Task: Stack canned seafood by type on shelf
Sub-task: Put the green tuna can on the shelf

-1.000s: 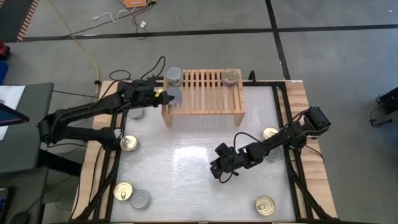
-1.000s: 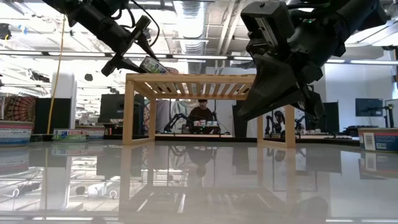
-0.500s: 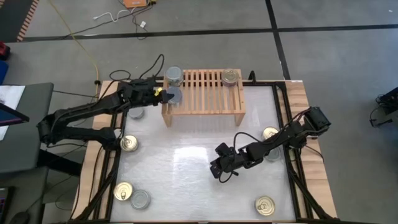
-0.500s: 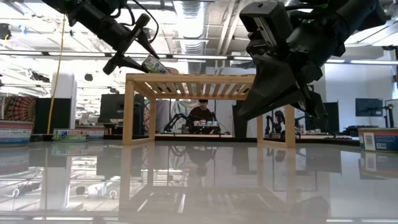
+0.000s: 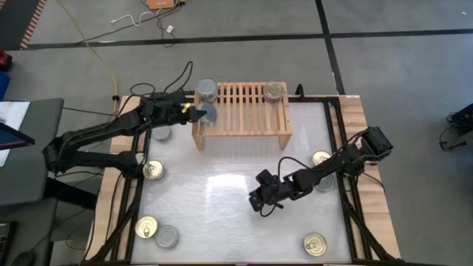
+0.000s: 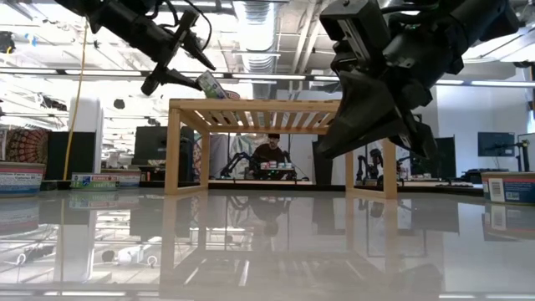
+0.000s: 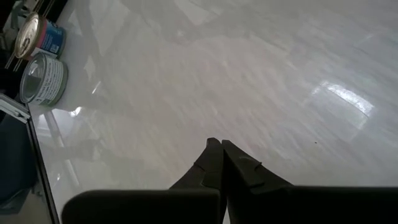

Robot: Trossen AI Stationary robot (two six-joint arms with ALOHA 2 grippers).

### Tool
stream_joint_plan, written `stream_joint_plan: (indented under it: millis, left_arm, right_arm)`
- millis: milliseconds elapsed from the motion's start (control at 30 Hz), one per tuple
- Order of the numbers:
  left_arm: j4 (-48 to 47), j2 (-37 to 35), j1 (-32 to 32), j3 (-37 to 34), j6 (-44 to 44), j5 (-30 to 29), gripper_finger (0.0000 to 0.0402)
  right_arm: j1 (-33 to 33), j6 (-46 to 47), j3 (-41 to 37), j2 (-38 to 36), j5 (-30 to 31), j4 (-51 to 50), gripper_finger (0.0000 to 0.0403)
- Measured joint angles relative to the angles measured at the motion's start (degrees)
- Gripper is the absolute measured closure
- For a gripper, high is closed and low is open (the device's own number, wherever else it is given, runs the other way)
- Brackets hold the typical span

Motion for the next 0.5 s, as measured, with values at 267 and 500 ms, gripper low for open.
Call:
stream_joint_plan:
  millis: [267,500]
  left_arm:
    - [-1.7,-0.2,0.0,0.0,-0.3,-1.4,0.0187]
    - [-2.3,-1.2,0.5,0.0,-0.1,-6.4,0.0187]
  right_arm:
    - [0.2,0.6,0.0,0.0,0.0,0.5,0.0376]
    - [0.7,0.9,0.0,0.0,0.1,0.6,0.0376]
